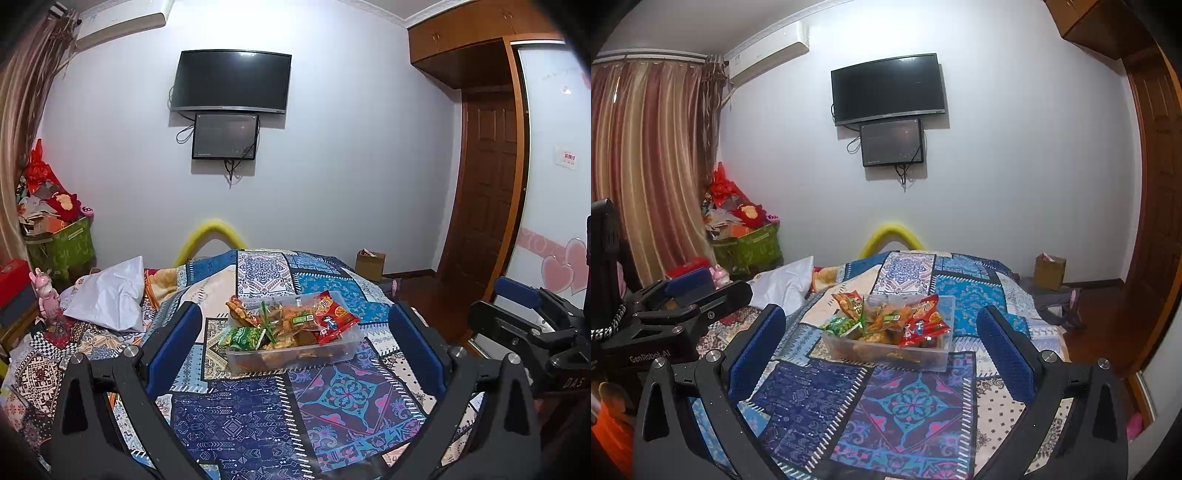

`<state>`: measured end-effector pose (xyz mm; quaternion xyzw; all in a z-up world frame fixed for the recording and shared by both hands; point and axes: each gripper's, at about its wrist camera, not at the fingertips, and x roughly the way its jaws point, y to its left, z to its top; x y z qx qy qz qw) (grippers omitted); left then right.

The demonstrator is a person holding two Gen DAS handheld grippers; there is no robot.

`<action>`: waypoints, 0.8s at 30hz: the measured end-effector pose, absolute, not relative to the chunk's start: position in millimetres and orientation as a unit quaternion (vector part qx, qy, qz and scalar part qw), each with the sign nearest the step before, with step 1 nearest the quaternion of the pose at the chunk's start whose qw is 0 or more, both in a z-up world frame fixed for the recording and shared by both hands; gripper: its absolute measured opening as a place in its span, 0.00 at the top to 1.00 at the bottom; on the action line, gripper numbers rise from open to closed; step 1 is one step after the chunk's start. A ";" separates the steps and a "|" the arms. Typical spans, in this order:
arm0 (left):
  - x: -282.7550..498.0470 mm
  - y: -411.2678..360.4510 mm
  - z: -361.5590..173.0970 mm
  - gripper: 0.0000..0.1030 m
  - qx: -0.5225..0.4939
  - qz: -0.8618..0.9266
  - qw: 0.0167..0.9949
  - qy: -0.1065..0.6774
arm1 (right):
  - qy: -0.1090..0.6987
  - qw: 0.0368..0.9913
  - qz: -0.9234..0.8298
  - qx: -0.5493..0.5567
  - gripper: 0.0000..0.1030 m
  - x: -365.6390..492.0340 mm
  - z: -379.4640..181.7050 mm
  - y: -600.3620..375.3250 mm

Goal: Organize snacks

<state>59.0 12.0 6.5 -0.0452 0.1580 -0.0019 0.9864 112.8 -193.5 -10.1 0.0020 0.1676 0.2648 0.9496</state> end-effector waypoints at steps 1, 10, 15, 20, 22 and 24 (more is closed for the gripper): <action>58.9 11.8 6.2 0.01 -0.045 -0.002 0.986 0.158 | 0.168 0.950 0.265 0.002 0.00 112.8 -10.2 -193.5; 56.8 8.4 5.3 0.01 -0.041 -0.008 0.987 0.154 | 0.167 0.951 0.262 0.001 0.00 112.0 -10.5 -193.0; 58.5 8.3 4.8 0.01 -0.042 -0.007 0.986 0.158 | 0.166 0.951 0.262 0.000 0.00 111.1 -10.3 -192.7; 61.0 10.3 3.6 0.01 -0.048 -0.007 0.985 0.166 | 0.167 0.951 0.262 0.000 0.00 111.0 -10.3 -193.0; 61.9 11.3 2.7 0.01 -0.050 -0.009 0.984 0.169 | 0.168 0.950 0.262 0.001 0.00 111.8 -11.0 -193.6; 62.3 11.8 1.7 0.01 -0.051 -0.009 0.984 0.171 | 0.170 0.950 0.261 0.001 0.00 113.1 -11.5 -193.6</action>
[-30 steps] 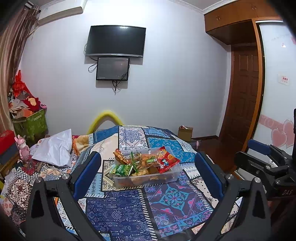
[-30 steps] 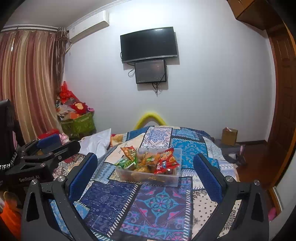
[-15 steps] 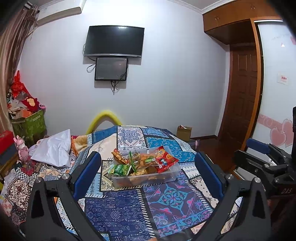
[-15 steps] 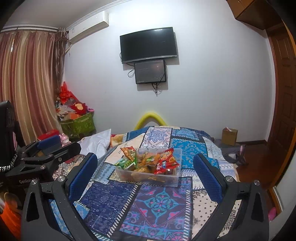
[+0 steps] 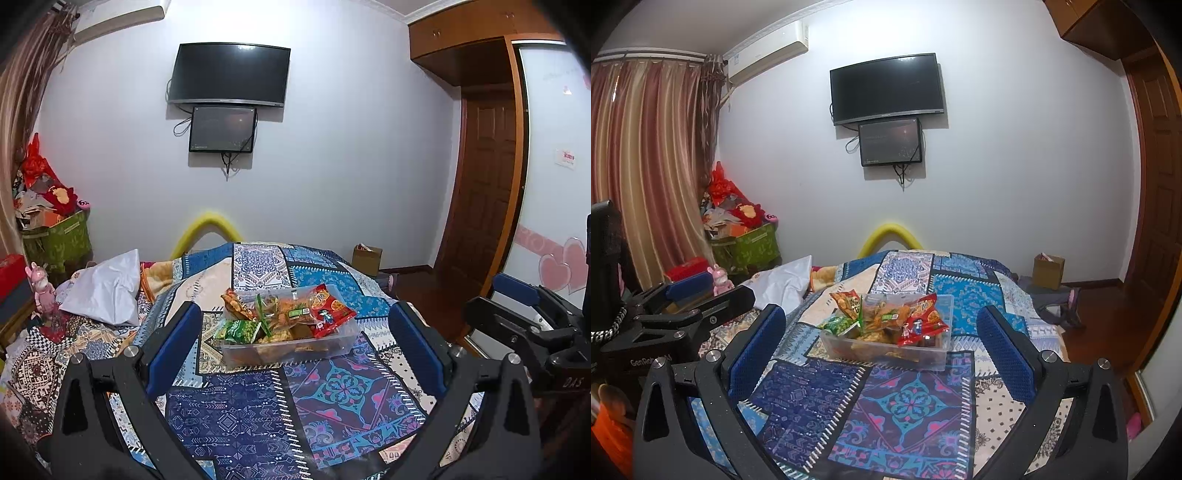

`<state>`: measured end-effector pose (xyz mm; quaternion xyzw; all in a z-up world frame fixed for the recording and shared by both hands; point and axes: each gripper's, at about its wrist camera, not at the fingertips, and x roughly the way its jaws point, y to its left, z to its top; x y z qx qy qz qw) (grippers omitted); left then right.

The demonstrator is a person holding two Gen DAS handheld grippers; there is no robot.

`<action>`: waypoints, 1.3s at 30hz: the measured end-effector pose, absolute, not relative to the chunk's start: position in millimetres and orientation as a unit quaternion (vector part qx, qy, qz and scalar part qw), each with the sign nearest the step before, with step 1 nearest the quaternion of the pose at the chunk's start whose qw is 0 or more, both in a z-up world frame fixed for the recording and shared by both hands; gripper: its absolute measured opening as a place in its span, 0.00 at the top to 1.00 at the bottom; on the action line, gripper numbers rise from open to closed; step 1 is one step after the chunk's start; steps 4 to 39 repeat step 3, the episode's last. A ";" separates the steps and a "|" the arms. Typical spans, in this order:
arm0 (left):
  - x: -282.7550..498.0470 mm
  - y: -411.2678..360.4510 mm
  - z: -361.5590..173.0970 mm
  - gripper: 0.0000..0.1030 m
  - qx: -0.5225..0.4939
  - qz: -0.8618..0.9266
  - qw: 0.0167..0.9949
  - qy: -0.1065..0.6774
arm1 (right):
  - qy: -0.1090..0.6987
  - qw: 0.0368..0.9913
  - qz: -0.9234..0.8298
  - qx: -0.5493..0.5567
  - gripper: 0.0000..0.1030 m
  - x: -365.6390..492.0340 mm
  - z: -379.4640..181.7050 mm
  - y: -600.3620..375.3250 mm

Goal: Organize snacks

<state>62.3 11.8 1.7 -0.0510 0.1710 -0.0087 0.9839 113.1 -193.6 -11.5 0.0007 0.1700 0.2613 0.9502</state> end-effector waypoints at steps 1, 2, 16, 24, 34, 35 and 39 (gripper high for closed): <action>63.0 12.3 0.9 0.01 -0.052 -0.011 0.984 0.172 | 0.170 0.950 0.261 0.000 0.00 113.5 -12.1 -193.7; 63.4 12.8 0.5 0.01 -0.053 -0.013 0.983 0.174 | 0.171 0.950 0.261 0.000 0.00 114.0 -12.7 -193.7; 64.7 12.9 -0.2 0.01 -0.054 -0.012 0.983 0.175 | 0.172 0.950 0.260 0.001 0.00 114.9 -13.0 -193.8; 64.7 12.9 -0.2 0.01 -0.054 -0.012 0.983 0.175 | 0.172 0.950 0.260 0.001 0.00 114.9 -13.0 -193.8; 64.7 12.9 -0.2 0.01 -0.054 -0.012 0.983 0.175 | 0.172 0.950 0.260 0.001 0.00 114.9 -13.0 -193.8; 64.7 12.9 -0.2 0.01 -0.054 -0.012 0.983 0.175 | 0.172 0.950 0.260 0.001 0.00 114.9 -13.0 -193.8; 64.7 12.9 -0.2 0.01 -0.054 -0.012 0.983 0.175 | 0.172 0.950 0.260 0.001 0.00 114.9 -13.0 -193.8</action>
